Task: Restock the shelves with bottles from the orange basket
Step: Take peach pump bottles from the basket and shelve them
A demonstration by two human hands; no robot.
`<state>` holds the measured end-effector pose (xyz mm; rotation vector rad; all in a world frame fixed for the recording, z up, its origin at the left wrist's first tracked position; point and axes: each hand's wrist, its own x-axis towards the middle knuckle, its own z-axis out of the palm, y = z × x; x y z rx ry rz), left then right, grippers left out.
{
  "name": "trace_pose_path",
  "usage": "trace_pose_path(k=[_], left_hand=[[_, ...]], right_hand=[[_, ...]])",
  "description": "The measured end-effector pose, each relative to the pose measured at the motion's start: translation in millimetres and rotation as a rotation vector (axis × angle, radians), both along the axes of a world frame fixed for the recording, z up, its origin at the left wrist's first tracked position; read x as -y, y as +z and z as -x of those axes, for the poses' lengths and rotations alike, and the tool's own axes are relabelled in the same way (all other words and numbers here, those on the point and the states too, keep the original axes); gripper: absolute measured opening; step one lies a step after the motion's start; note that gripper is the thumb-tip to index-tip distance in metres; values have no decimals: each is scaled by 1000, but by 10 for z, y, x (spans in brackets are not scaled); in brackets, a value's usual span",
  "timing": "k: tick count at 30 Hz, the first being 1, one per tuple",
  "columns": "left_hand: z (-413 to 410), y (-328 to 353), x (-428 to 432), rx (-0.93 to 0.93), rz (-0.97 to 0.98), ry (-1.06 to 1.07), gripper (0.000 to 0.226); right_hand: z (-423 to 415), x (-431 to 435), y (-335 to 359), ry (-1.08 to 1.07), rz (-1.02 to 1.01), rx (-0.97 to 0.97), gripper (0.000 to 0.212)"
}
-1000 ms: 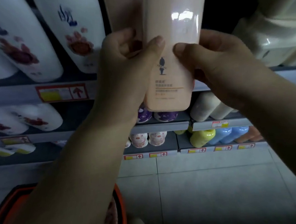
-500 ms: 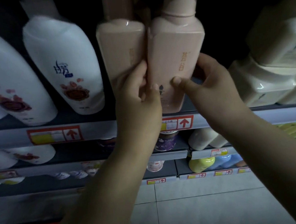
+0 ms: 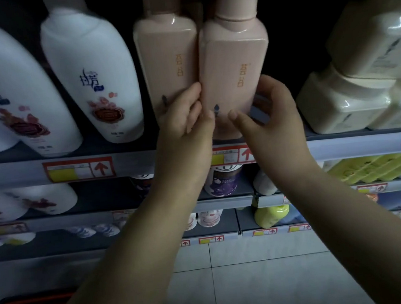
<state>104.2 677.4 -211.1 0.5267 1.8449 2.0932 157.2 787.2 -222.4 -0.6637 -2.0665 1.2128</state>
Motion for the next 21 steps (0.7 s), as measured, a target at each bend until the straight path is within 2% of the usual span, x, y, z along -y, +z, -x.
trace_pose_path(k=[3,8,10,13,16,19,21], left_hand=[[-115,48,133,73,-13,-39,41],[-288,42,445,102,-70,-26,49],[-336,-15,599,111,-78,-24,49],[-389,-150,841,166,-76,-15,37],[-336,-311,1110,211,-74,7,34],[-229,-496,1565,224,-74,4,20],[-184,-666,1917,234,-50,-18,21]], right_hand=[[-177,221,91,-33,113,-66,47],[-367,635,211,153,418,-145,35],[-397,781,169,201,462,-128,39],[-393,1023,46,238,519,-83,42],[-345,1325,-105,258,600,-52,37],[-245,1761,-338,286,668,8,30],[-182,2101,-519,283,690,54,29]])
